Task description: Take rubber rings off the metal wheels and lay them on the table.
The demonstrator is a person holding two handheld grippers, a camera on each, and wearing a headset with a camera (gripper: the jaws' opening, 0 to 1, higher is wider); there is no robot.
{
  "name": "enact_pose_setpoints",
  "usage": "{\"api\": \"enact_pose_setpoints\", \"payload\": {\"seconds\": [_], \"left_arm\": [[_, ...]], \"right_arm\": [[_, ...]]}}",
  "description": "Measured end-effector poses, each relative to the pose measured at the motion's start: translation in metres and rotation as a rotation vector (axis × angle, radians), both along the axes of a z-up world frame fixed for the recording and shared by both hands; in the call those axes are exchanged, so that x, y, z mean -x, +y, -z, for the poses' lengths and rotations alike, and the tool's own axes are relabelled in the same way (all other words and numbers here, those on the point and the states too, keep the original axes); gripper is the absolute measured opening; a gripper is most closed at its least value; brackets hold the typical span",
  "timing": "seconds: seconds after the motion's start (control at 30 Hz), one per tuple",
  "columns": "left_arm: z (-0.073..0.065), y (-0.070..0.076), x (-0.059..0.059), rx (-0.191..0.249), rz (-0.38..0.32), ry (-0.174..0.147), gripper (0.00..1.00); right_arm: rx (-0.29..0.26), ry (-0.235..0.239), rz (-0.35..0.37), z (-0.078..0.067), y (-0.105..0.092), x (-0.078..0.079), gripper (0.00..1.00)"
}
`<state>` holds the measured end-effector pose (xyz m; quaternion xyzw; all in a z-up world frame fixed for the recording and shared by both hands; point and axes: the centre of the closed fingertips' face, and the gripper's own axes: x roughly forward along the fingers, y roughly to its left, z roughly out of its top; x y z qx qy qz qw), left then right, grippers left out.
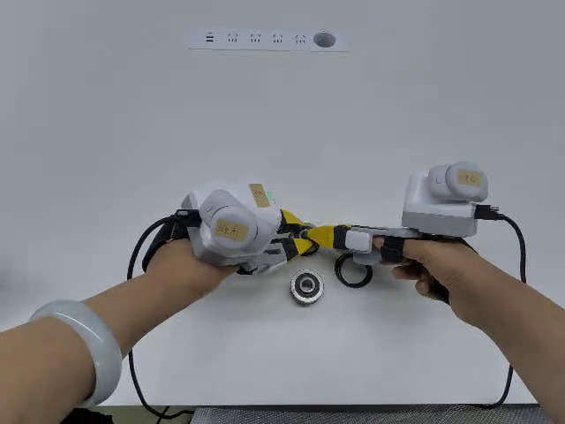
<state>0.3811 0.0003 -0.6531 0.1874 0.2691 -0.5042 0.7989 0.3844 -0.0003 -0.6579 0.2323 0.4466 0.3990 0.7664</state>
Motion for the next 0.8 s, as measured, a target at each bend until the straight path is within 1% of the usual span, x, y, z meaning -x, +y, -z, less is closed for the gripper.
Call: {"api": "enact_pose_setpoints", "payload": {"seconds": [0.37, 0.47, 0.5, 0.53, 0.8], "left_arm": [[0.0011, 0.001, -0.0002, 0.002, 0.002, 0.0, 0.13], [0.0014, 0.0012, -0.0003, 0.003, 0.002, 0.0, 0.13], [0.0018, 0.0014, -0.0006, 0.002, 0.002, 0.0, 0.13], [0.0017, 0.0013, -0.0007, 0.002, 0.003, 0.0, 0.13], [0.0018, 0.0012, -0.0011, 0.002, 0.001, 0.0, 0.13]], "right_arm": [[-0.013, 0.024, -0.005, -0.0018, 0.0014, 0.0055, 0.21], [-0.021, 0.03, -0.002, -0.0031, 0.0005, 0.0071, 0.21], [-0.035, 0.04, -0.007, -0.0048, 0.0012, 0.009, 0.19], [-0.041, 0.041, 0.003, -0.0059, 0.001, 0.0082, 0.19], [-0.041, 0.037, -0.001, -0.0084, -0.0017, 0.01, 0.19]]}}
